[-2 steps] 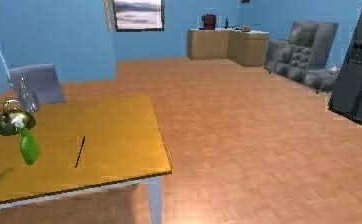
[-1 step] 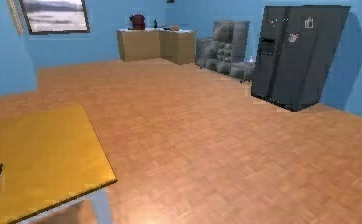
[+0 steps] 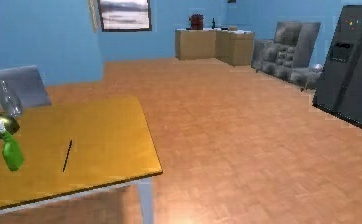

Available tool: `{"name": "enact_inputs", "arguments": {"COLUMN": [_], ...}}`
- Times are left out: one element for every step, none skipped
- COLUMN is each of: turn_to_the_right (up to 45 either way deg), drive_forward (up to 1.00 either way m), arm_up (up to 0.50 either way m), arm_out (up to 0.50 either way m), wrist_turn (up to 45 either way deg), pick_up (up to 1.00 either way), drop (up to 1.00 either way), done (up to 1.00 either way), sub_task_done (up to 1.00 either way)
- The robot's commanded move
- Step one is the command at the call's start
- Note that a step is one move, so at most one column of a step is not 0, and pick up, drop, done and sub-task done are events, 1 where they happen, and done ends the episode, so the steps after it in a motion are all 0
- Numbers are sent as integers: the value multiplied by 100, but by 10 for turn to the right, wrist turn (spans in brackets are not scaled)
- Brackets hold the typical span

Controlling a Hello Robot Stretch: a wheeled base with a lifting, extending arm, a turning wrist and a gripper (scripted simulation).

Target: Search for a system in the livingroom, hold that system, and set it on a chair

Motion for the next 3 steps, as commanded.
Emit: {"name": "enact_inputs", "arguments": {"turn_to_the_right": [90,-30,-450], "drive_forward": [0,0,0], "arm_up": [0,0,0], "arm_out": [0,0,0], "wrist_turn": [0,0,0], "pick_up": [0,0,0], "drop": [0,0,0], "done": [0,0,0], "sub_task_done": [0,0,0]}}
